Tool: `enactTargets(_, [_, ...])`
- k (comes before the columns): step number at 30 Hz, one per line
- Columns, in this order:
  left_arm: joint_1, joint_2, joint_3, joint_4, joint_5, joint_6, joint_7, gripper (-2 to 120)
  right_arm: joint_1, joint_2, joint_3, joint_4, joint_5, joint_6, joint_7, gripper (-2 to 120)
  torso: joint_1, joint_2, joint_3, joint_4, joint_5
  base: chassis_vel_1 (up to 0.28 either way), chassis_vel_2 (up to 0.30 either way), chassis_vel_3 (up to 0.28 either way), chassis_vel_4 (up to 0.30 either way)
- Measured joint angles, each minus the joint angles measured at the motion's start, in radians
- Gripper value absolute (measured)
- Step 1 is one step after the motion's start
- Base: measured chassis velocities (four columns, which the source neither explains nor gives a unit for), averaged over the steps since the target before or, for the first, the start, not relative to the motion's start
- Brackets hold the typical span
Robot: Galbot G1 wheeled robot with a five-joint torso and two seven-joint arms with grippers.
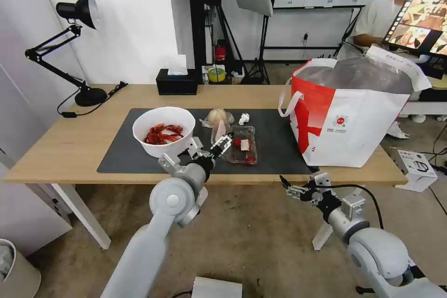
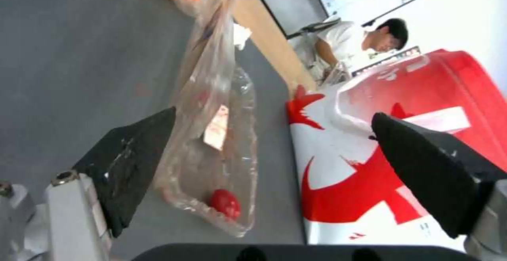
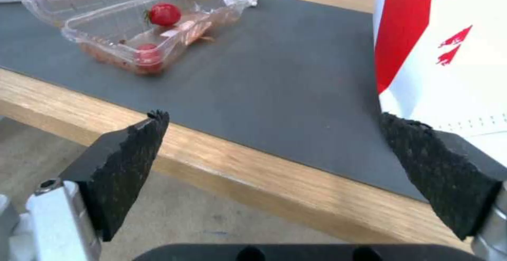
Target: Pick up the trash from the table and place it into the takeout bag.
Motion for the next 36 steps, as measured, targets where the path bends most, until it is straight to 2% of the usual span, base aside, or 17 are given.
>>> enactTargets(12, [-0.015, -0.004, 0.017, -0.005, 0.000, -0.009, 0.020, 100, -0.016, -0.001, 0.010, 0.029, 0.000, 0.000, 0.004, 100, 0.000, 0.000, 0.000, 0.0000, 0.0000, 0.000, 0.000, 0.000, 0.000])
enactTargets(36, [-0.028, -0.024, 0.054, -0.003, 0.012, -0.011, 0.022, 100, -0.051, -0.002, 0.034, 0.065, 0.001, 0.000, 0.007, 100, 0.000, 0.000, 0.000, 0.0000, 0.0000, 0.000, 0.000, 0.000, 0.000])
